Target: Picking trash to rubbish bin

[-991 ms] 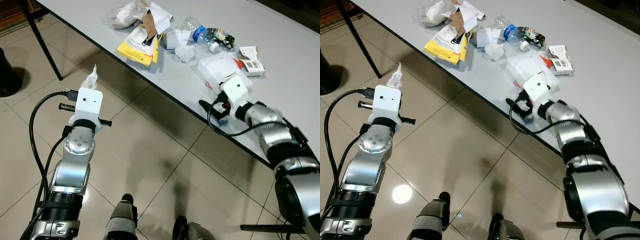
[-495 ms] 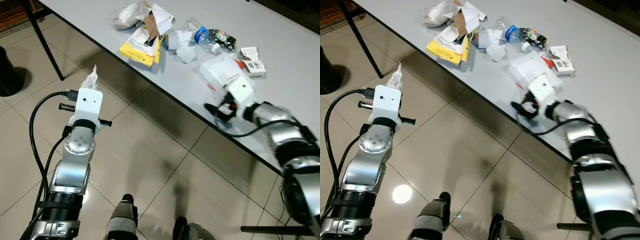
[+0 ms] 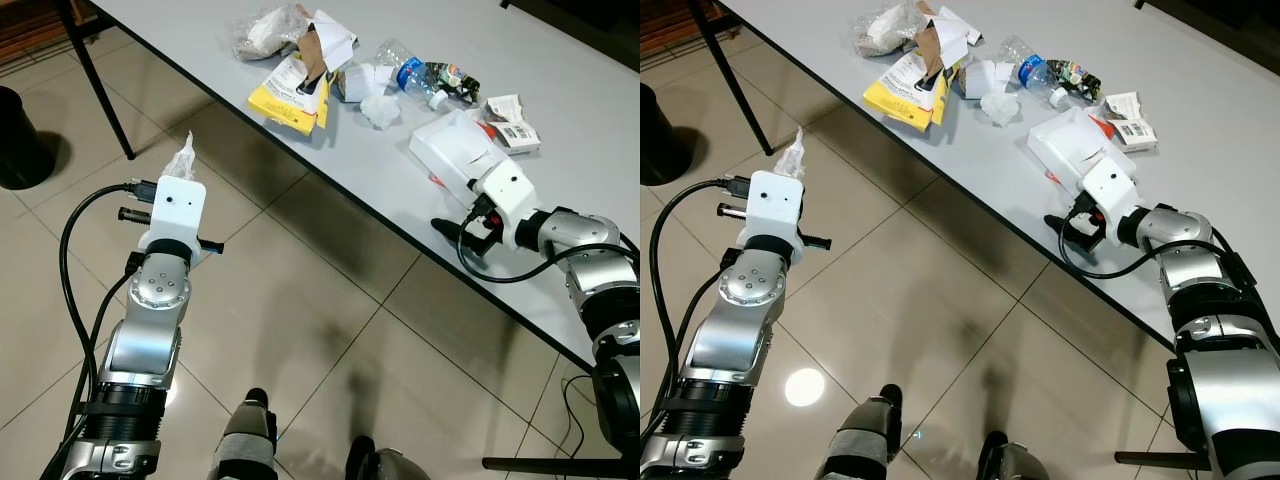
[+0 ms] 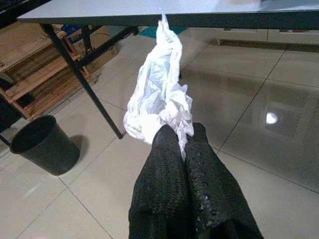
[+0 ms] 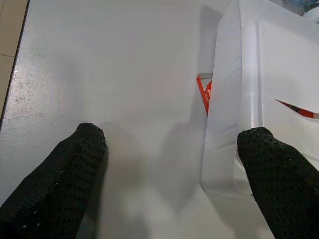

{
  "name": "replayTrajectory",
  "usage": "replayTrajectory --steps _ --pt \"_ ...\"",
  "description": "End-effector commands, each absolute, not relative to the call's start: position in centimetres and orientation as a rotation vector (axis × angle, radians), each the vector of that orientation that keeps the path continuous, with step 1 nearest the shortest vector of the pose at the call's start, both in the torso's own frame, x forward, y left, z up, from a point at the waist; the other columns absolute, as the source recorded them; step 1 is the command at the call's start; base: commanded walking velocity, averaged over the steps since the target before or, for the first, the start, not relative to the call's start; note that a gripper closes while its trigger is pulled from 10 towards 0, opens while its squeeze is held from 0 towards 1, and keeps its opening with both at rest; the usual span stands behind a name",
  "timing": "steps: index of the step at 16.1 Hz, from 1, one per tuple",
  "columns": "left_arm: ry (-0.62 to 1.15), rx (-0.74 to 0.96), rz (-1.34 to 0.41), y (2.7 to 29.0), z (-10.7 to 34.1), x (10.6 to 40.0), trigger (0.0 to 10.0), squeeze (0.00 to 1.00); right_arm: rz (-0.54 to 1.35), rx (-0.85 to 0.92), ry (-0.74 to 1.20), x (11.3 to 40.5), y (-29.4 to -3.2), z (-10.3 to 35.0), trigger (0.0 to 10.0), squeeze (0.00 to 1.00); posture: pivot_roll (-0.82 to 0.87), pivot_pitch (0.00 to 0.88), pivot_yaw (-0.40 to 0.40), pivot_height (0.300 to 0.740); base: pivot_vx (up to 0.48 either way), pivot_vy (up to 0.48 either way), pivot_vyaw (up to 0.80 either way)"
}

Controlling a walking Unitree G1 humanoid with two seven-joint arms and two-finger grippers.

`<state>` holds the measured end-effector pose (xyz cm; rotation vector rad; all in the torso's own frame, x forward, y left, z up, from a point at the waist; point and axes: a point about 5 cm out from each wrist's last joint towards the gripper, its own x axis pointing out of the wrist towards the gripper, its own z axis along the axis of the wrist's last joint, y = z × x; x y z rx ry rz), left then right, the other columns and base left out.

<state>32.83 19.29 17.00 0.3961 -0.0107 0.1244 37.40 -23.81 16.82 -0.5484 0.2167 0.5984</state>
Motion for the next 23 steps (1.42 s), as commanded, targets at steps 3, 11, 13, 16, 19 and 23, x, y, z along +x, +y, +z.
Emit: replayTrajectory --steps 3,11,13,16,19,23 --pt "0.008 0.392 0.106 18.8 16.6 32.9 0.0 0.00 0.664 -0.506 0.466 35.3 -24.9 12.2 4.6 0.00 0.45 0.260 -0.110 0.740 0.000 0.000 0.00" --pt "0.023 0.387 0.107 18.8 16.4 32.8 0.0 0.00 0.636 -0.436 0.455 35.3 -23.9 11.2 0.0 0.00 0.45 0.267 -0.110 0.740 0.000 0.000 0.00" --pt "0.024 0.386 0.105 18.8 16.4 32.8 0.0 0.00 0.616 -0.436 0.444 35.2 -24.0 11.1 0.0 0.00 0.45 0.267 -0.110 0.740 0.000 0.000 0.00" --pt "0.025 0.383 0.103 18.7 16.4 32.8 0.0 0.00 0.581 -0.438 0.422 35.3 -24.3 11.3 0.0 0.00 0.44 0.267 -0.109 0.740 0.000 0.000 0.00" --pt "0.025 0.381 0.099 18.5 16.3 32.9 0.0 0.00 0.517 -0.450 0.367 35.6 -24.5 11.7 0.0 0.00 0.44 0.267 -0.110 0.740 0.000 0.000 0.00" --pt "0.020 0.377 0.093 18.2 16.4 33.1 0.0 0.00 0.493 -0.453 0.268 36.0 -23.9 12.6 0.0 0.00 0.42 0.253 -0.107 0.740 0.000 0.000 0.00"
